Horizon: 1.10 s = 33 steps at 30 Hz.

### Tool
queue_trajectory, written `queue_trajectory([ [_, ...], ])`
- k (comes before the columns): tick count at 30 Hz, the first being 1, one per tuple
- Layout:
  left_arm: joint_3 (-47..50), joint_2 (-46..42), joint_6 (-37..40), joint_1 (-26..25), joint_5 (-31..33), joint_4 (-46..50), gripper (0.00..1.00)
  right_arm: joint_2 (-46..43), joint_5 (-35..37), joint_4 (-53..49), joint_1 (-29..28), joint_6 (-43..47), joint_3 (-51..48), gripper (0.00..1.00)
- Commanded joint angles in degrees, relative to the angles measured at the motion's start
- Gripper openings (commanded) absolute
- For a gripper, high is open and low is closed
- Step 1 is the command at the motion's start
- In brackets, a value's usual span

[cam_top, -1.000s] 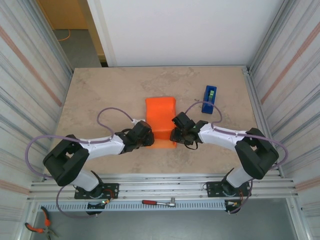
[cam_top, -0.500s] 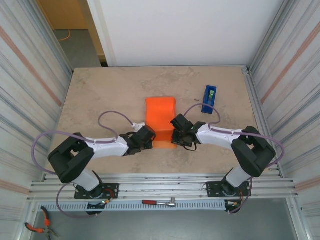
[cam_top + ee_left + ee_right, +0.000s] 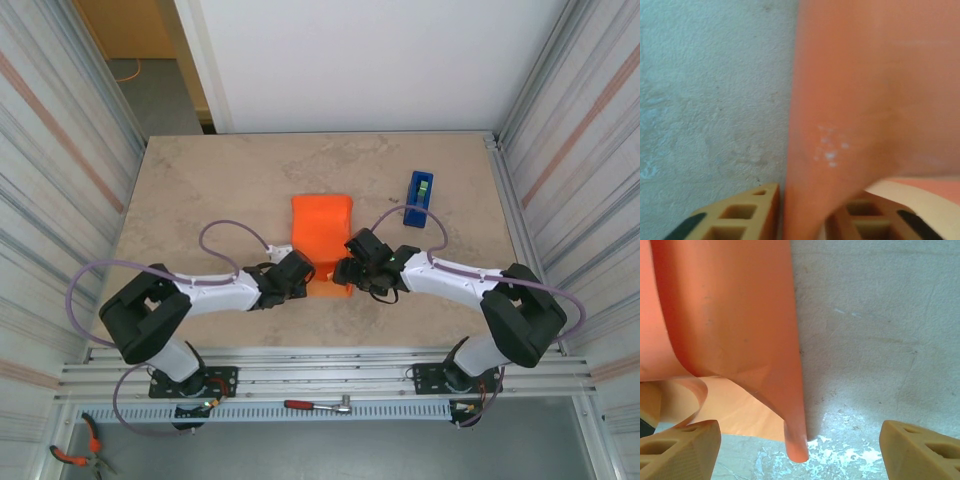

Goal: Wrap the gift box in paper
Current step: Fold the third fold of the wrapping paper on the gift box.

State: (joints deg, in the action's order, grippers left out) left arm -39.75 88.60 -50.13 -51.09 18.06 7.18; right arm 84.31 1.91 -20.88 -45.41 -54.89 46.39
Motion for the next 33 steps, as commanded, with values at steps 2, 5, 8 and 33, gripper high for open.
queue_trajectory([
  [2, 0.73, -5.80, 2.05, -0.25, 0.58, 1.09, 0.43, -3.16, 3.80, -3.78, -0.83, -0.83, 0.71, 0.88],
  [5, 1.15, -9.53, 3.44, -0.22, 0.36, 1.78, 0.50, -7.63, 5.94, -3.91, -1.47, -1.62, -0.97, 0.99],
  [8, 1.61, -12.74, 5.12, -0.19, 0.39, 1.88, 0.67, -9.99, 7.01, -4.25, -1.44, -1.11, -1.23, 0.98],
  [33, 2.87, -6.03, 14.31, 2.49, -3.49, -8.54, 0.74, 7.35, 3.57, 1.28, 2.93, 3.43, 4.59, 0.86],
])
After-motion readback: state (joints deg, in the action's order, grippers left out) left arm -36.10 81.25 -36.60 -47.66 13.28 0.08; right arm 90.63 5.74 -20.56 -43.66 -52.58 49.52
